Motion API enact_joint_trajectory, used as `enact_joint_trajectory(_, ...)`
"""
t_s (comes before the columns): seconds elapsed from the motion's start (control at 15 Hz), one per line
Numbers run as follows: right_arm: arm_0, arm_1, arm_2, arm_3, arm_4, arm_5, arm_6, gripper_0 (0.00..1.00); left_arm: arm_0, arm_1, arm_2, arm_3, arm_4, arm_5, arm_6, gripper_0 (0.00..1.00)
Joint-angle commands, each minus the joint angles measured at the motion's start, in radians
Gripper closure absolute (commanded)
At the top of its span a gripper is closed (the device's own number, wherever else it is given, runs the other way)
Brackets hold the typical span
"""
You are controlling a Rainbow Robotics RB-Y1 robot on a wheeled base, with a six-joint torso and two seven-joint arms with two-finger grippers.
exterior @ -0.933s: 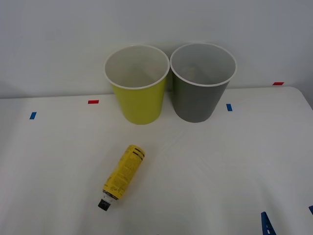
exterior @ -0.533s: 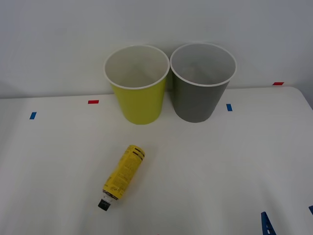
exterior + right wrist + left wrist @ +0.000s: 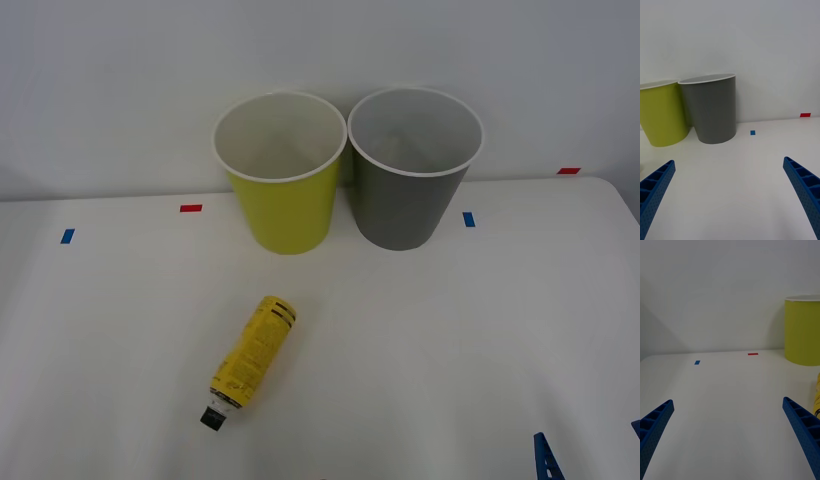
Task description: Put cans in the gray bin and PET bottles in the light green bin.
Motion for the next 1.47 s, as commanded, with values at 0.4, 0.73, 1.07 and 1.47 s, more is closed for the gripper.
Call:
enact_joint_trajectory(0.4, 0.0, 0.0, 0.0, 0.0, 0.0, 0.0, 0.0, 0.0, 0.0, 0.0, 0.0, 0.0, 0.0, 0.0, 0.0, 0.0)
enact_joint_trajectory(0.73, 0.0, 0.0, 0.0, 0.0, 0.0, 0.0, 0.0, 0.0, 0.0, 0.0, 0.0, 0.0, 0.0, 0.0, 0.0, 0.0)
enact_joint_trajectory(1.07, 0.0, 0.0, 0.0, 0.0, 0.0, 0.0, 0.0, 0.0, 0.0, 0.0, 0.0, 0.0, 0.0, 0.0, 0.0, 0.0)
enact_joint_trajectory(1.47, 0.0, 0.0, 0.0, 0.0, 0.0, 0.0, 0.0, 0.0, 0.0, 0.0, 0.0, 0.0, 0.0, 0.0, 0.0, 0.0)
